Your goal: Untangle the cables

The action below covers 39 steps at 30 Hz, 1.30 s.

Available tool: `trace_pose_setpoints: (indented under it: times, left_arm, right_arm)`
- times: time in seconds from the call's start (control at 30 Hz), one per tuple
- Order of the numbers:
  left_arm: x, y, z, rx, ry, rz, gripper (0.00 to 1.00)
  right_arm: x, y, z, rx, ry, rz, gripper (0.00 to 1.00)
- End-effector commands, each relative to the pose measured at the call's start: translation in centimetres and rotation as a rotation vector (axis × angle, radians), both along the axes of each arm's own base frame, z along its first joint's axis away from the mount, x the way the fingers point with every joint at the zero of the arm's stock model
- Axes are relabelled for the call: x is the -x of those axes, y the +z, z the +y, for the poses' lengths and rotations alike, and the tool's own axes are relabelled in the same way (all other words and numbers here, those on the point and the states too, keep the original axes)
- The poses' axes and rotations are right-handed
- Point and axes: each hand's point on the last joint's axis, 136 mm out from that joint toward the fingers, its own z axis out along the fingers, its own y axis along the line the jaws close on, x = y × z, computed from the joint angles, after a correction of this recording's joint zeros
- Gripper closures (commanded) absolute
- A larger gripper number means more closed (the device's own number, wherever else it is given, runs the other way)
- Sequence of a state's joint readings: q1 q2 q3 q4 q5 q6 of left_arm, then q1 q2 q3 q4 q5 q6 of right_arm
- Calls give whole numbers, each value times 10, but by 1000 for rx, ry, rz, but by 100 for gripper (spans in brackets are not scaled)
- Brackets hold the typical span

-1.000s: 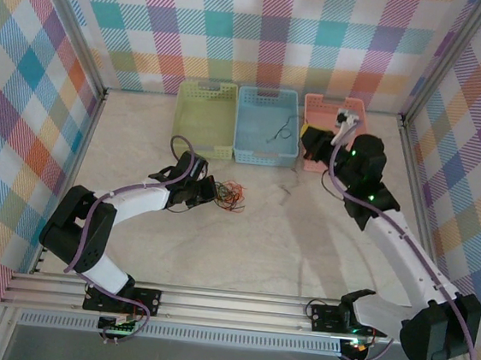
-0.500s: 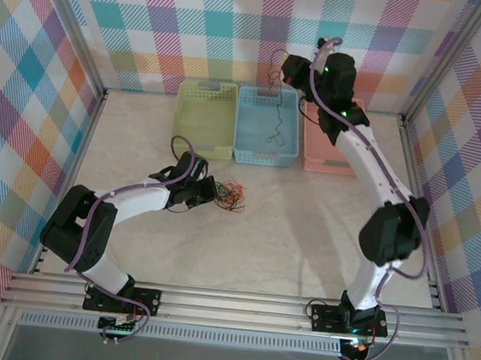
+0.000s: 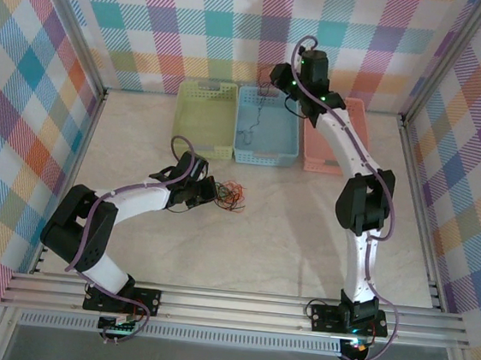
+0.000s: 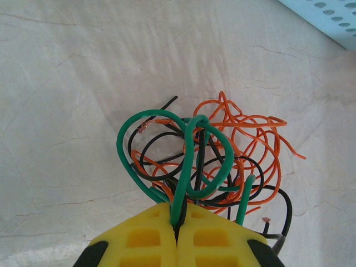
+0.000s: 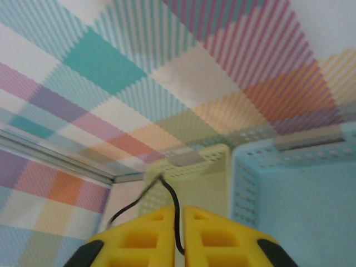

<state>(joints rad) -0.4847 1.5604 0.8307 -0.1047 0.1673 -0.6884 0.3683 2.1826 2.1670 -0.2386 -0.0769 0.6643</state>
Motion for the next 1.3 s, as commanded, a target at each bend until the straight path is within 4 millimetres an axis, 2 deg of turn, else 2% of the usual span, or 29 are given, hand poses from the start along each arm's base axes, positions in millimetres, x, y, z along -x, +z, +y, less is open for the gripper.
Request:
trace_pose_setpoints:
  times: [0.0, 0.07, 0.13, 0.27, 0.37, 0.43, 0.53, 0.6, 0.7, 0.83, 0.93, 1.13, 1.27]
  left_arm:
    - [-5, 8, -6, 17, -7, -9, 100]
    - [-4, 7, -5, 16, -8, -8, 100]
    - [-4, 8, -6, 18, -9, -9, 100]
    - [-5, 8, -6, 21, -11, -9, 100]
    - [-4, 7, -7, 22, -15, -7, 100]
    - [-5, 6, -7, 22, -15, -4, 100]
    - [-5, 7, -8, 25, -18, -6, 100]
    - [-4, 7, -8, 26, -20, -6, 100]
    - [-5, 6, -9, 26, -21, -4, 100]
    - [-4, 6, -11, 29, -34, -2, 100]
    - [-4, 6, -12, 28, -39, 3, 100]
    - [-3, 5, -14, 28, -48, 8, 100]
    - [-4, 5, -14, 29, -49, 8, 100]
  right_arm:
    - [-1, -42, -9, 92, -46, 70, 80]
    - [2, -52, -13, 126, -53, 89, 65]
    - [7, -54, -17, 168, -51, 85, 54]
    - [30, -43, -14, 180, 27, 53, 53]
    - [67, -41, -5, 187, 128, 17, 56]
    - [104, -43, 4, 243, 222, -42, 57]
    - [153, -58, 14, 323, 365, -128, 58]
    - [182, -75, 14, 338, 420, -166, 62]
    - [216, -103, 19, 317, 503, -187, 66]
    - [250, -141, 39, 322, 655, -158, 68]
    - [267, -161, 54, 332, 727, -152, 68]
    - [283, -177, 86, 360, 829, -162, 63]
    - [289, -185, 95, 411, 867, -168, 59]
